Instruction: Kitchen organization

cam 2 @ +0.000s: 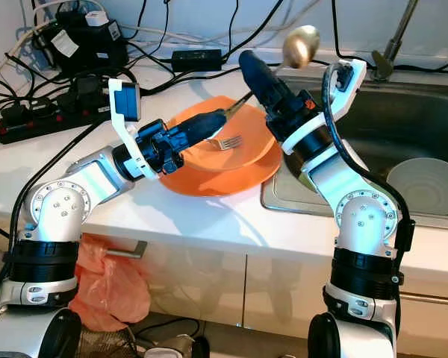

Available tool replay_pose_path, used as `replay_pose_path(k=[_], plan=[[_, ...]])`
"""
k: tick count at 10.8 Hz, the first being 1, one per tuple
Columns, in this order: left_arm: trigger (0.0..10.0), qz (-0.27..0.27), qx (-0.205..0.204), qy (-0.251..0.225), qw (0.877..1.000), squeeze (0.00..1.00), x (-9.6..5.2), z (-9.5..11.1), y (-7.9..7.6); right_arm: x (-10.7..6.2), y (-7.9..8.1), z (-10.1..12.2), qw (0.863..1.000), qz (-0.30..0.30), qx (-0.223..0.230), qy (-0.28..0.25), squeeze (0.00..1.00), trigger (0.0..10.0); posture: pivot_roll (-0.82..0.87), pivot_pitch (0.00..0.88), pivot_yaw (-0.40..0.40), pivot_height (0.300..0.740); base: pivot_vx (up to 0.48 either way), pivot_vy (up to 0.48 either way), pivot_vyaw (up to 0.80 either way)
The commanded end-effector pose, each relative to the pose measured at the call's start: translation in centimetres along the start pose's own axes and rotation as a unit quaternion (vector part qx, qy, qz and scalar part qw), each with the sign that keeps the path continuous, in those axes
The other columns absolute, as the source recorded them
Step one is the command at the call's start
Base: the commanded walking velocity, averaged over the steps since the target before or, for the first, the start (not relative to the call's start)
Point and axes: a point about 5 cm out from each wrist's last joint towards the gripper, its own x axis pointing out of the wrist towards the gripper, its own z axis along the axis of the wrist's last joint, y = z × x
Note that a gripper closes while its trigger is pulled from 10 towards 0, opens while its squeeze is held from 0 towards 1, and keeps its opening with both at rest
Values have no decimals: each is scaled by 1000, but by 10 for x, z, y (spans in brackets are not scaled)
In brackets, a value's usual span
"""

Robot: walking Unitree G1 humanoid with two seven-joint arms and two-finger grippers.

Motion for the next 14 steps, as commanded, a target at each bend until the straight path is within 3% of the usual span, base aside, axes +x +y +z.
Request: replay_pose_path(k=[1,2,6,14], plan=[[0,-12,5,3,1000,0,-1,2,-4,4,2,4,1000,7,-4,-8,0,4471,69,62,54,740,0,0,0],[0,-14,4,2,1000,0,-2,4,-5,4,1,6,1000,4,-1,-13,0,0,69,64,52,740,0,0,0],[0,-28,3,0,1000,0,-3,7,-11,4,-3,9,1000,-4,-3,-21,0,0,70,64,50,740,0,0,0],[0,-12,6,9,1000,0,-6,5,-7,5,-6,11,999,-16,-9,-30,0,0,68,64,52,740,0,0,0]])
